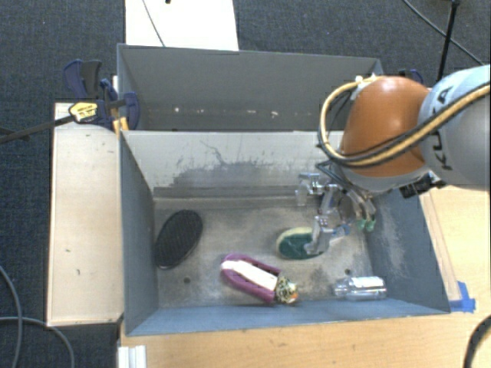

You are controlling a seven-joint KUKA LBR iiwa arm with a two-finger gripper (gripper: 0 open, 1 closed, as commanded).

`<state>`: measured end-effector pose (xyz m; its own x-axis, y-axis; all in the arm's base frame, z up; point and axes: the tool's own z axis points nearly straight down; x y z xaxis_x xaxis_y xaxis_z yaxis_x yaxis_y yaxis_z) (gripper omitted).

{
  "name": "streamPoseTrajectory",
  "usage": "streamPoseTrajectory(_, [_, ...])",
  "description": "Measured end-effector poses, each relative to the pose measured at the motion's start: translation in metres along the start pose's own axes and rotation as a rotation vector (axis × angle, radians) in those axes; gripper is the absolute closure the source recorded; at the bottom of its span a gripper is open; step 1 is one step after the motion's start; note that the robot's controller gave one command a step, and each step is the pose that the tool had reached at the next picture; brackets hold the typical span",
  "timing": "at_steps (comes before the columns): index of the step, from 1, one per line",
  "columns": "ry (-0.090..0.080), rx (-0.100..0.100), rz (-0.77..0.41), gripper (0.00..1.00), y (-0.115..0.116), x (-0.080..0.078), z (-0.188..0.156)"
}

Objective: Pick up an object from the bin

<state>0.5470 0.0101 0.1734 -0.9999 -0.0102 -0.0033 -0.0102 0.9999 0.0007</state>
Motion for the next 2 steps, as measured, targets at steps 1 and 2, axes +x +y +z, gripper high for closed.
streamPoseTrajectory(1, [0.005, 0.000, -0.369, 0.00, -0.0402, 0.0110, 0.1004])
streamPoseTrajectory(2, [0.002, -0.001, -0.368, 1.00, -0.0396, 0.0102, 0.0994])
